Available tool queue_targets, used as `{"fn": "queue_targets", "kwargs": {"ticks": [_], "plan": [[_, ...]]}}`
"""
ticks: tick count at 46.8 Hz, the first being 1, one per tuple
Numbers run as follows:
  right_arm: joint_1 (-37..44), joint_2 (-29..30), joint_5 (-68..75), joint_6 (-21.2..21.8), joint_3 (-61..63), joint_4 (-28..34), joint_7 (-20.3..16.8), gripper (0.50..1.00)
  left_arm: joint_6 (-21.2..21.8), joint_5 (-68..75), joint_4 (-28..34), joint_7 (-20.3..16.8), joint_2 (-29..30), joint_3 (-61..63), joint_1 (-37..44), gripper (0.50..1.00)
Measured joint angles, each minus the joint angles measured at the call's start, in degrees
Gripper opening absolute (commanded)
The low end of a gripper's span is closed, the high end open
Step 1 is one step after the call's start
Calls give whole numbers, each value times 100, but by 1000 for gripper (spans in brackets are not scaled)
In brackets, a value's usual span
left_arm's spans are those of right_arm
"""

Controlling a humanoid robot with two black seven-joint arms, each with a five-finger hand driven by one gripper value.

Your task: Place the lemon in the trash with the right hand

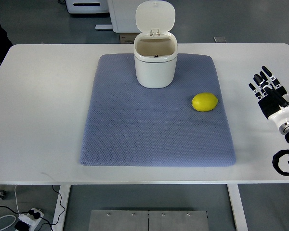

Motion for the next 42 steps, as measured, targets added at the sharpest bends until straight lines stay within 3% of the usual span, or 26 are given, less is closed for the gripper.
{"fn": "queue_targets", "kwargs": {"ticks": [42], "plan": [[61, -68, 0, 0, -10, -1, 0, 1000, 2, -11, 7, 0, 0, 0, 36, 1000]]}}
